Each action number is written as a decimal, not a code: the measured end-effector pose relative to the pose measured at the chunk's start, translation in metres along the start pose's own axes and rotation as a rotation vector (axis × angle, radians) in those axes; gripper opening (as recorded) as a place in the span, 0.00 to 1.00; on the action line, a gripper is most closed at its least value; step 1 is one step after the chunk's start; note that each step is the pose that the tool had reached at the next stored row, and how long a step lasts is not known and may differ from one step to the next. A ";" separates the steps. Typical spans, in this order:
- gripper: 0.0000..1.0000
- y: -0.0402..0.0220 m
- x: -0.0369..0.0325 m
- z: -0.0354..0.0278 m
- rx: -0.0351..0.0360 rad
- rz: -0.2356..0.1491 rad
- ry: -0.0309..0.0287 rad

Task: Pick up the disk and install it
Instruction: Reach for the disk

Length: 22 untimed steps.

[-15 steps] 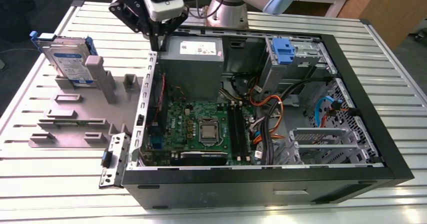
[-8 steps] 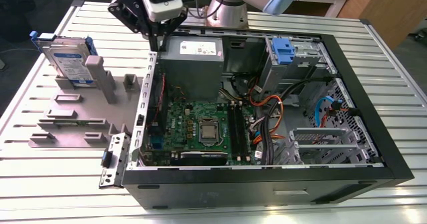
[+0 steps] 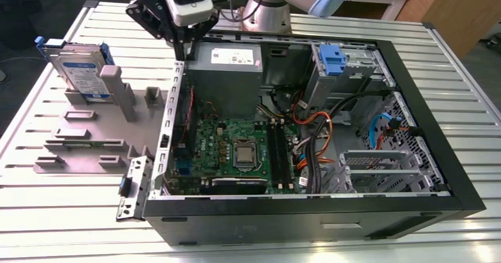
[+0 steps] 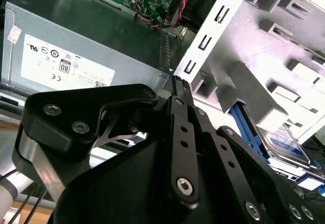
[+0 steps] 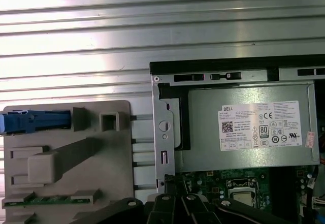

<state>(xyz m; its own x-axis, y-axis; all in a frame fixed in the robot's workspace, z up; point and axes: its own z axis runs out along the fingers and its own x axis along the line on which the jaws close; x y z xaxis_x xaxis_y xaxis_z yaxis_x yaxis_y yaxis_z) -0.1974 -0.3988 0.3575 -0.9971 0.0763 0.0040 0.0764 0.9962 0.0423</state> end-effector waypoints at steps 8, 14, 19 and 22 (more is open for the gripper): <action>0.11 -0.0004 0.0035 0.0011 0.0001 0.000 0.0002; 0.11 -0.0008 0.0090 0.0020 -0.0001 0.000 0.0002; 0.11 -0.0004 0.0123 0.0020 -0.0002 0.000 -0.0003; 0.11 0.0013 0.0137 0.0008 -0.0002 0.000 -0.0019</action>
<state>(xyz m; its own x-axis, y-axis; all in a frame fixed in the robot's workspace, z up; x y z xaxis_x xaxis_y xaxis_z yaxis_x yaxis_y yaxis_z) -0.2109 -0.3964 0.3567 -0.9971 0.0763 0.0021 0.0763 0.9962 0.0425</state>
